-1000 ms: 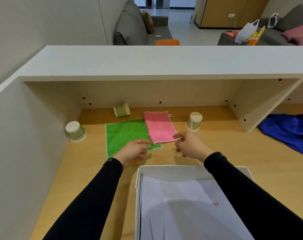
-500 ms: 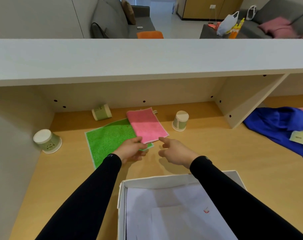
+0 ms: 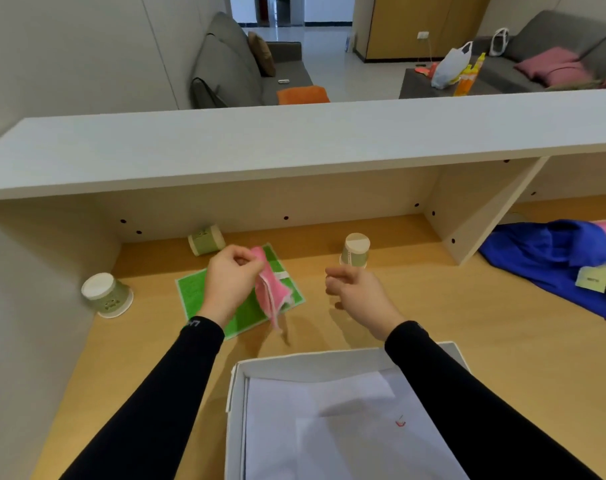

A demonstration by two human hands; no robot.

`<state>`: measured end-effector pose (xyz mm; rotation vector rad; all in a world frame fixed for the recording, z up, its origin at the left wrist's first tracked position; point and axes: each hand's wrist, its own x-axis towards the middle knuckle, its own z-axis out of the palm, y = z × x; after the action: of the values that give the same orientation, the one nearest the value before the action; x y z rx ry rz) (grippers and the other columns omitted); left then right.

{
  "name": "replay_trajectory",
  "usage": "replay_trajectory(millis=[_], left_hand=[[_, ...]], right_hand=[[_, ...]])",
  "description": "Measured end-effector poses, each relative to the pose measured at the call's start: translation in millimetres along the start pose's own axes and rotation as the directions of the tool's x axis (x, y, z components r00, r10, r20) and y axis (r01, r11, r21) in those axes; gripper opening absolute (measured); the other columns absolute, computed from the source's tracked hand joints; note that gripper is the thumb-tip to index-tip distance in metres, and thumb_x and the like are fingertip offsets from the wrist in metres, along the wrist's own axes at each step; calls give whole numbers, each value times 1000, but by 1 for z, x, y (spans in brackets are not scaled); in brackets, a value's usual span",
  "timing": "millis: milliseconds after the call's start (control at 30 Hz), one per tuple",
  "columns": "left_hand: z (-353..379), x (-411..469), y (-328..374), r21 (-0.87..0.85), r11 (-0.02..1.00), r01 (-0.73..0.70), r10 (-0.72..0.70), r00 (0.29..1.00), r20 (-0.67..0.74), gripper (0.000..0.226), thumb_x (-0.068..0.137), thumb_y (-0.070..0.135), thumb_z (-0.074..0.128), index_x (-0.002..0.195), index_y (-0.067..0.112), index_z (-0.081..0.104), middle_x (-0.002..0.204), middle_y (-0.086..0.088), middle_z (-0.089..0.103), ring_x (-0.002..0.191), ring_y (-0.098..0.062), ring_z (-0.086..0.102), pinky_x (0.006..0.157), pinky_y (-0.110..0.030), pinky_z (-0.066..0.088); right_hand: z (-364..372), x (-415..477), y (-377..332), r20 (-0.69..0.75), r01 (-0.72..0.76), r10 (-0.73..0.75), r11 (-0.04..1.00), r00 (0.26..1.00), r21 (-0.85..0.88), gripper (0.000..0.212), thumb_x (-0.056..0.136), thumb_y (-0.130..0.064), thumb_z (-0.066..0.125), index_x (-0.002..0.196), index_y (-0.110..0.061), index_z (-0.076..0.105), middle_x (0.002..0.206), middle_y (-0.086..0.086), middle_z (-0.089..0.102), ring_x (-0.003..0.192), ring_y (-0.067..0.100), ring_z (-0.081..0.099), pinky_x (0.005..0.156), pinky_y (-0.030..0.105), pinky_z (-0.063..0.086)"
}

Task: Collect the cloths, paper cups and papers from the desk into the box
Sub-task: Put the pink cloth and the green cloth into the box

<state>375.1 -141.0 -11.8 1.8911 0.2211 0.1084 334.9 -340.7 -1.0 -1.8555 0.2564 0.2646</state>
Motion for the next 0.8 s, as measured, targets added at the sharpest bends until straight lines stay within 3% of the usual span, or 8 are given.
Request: replay_trajectory(millis=[167,267,367,467,533,633,700,800], left_hand=[[-39,-45,63,-302,953,-6,66,980,190,22,71,-2,53,64,18,61,65,2,54,55,-8,50,44,-15,41],[-62,-71,84,-522,847,100,76,949,305,20,64,4,52,62,20,64,71,-6,49,53,-11,46,42,-17,37],[-73,-91,83,-543,825,157,29,948,317,18,68,7,53,64,20,66,69,-2,57,53,-11,50,47,-21,40],[-76,-107,68,-343,926,158,-73,966,249,23,79,2,54,72,20,66,69,3,60,53,-8,53,48,-20,42],[-79,-119,51,-112,979,169,-122,933,339,20,81,-2,56,80,16,63,73,0,60,56,-9,56,46,-22,45],[-77,-138,32,345,930,125,-321,733,600,13,79,2,63,87,12,61,72,-3,62,59,-17,63,47,-27,52],[-67,-145,27,515,856,46,-431,612,663,12,79,10,66,87,14,58,70,-4,65,54,-18,64,45,-26,51],[-57,-138,20,497,868,-15,-351,690,633,13,79,19,65,89,16,58,70,-2,69,48,-14,62,42,-25,47]], right_hand=[[11,-11,-23,41,163,-167,983,985,88,60,84,-39,62,136,-17,42,136,0,50,122,15,48,100,33,42],[7,-24,-34,155,108,-139,975,978,195,88,70,-57,63,141,-15,34,142,6,44,123,21,48,104,41,40],[-9,-39,-37,392,23,-170,936,904,352,63,72,-43,63,125,-10,55,118,8,60,101,20,61,85,36,51],[-35,-54,-28,485,-43,-143,935,863,353,41,65,-14,76,103,-12,64,94,2,71,79,16,68,61,26,56],[-52,-65,-17,551,-110,-17,975,834,196,40,62,-6,75,99,-6,61,91,9,69,72,21,68,57,26,57],[-60,-83,-1,553,-99,230,962,801,-256,24,72,-5,73,92,-9,61,87,10,65,60,14,64,46,22,51],[-54,-89,8,487,-54,304,885,819,-462,18,77,-8,71,92,-13,62,90,10,63,64,15,63,50,24,52],[-48,-88,10,420,24,260,827,869,-562,22,80,-17,69,100,-16,61,94,11,63,71,18,60,55,27,51]])
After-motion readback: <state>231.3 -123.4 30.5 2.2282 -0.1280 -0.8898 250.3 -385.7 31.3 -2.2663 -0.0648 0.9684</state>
